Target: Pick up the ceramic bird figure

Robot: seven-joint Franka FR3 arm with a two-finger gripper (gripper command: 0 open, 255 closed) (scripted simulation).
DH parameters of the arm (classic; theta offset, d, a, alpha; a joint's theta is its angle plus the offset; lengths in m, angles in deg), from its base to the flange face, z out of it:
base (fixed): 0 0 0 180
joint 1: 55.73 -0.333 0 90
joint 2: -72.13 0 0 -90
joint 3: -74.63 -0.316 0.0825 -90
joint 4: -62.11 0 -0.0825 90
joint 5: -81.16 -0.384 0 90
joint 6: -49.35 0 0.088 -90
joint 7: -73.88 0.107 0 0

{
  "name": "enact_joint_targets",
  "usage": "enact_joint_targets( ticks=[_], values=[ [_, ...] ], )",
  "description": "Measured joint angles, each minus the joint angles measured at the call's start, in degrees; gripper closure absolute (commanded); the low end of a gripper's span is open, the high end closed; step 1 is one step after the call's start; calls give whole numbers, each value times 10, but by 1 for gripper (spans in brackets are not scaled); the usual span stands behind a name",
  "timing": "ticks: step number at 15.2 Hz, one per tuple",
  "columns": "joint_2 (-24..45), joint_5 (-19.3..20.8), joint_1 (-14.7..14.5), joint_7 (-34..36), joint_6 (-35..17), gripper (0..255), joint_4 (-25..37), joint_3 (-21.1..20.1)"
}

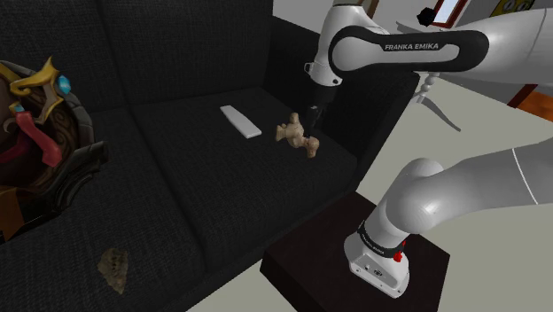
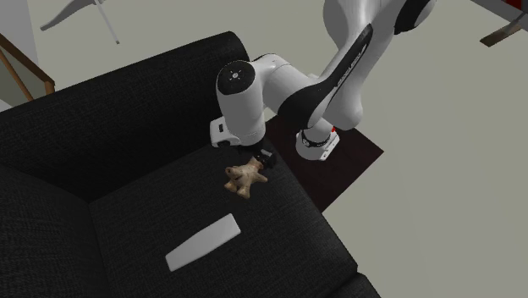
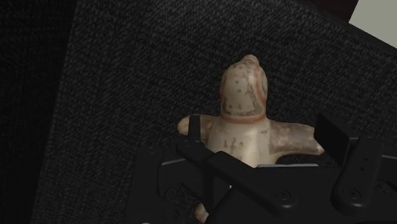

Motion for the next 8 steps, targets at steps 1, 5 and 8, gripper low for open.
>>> enact_joint_targets(
  ticks=[1,5,8],
  values=[
    [0,2,0,-4,-8,0,-8,1],
    [4,3,0,-7,-40,0,-36,3],
    [9,3,0,-8,-59,255,-49,4]
  ],
)
